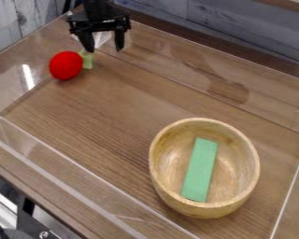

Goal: Move the red object to the left side of the table

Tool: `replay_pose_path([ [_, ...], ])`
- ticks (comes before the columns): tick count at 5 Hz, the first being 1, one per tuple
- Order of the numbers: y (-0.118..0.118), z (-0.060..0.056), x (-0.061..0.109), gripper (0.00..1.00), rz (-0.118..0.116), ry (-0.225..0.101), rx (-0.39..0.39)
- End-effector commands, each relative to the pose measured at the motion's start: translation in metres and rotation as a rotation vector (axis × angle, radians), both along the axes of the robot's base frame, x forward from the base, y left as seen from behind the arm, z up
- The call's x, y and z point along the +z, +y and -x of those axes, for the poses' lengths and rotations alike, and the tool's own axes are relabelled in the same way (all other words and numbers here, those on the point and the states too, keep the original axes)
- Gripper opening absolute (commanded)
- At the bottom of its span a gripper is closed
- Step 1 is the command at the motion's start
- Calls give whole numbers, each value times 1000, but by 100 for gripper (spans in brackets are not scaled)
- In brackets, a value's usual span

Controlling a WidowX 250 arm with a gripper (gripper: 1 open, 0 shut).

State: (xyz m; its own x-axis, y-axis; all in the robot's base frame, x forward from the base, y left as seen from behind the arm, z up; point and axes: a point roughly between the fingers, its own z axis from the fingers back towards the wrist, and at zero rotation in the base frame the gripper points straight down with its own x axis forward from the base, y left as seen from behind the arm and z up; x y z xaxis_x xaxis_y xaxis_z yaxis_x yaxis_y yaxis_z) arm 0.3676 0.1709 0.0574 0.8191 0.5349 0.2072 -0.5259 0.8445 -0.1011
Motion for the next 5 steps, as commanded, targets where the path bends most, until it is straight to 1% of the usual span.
replay_pose_path([
  [1, -5, -5, 40, 100, -18, -72, -73],
  [3, -25, -5, 50, 100, 3, -69, -155],
  [4, -40, -6, 46, 100, 7, -69, -265],
  [5, -49, -6, 41, 100, 4, -69, -364],
])
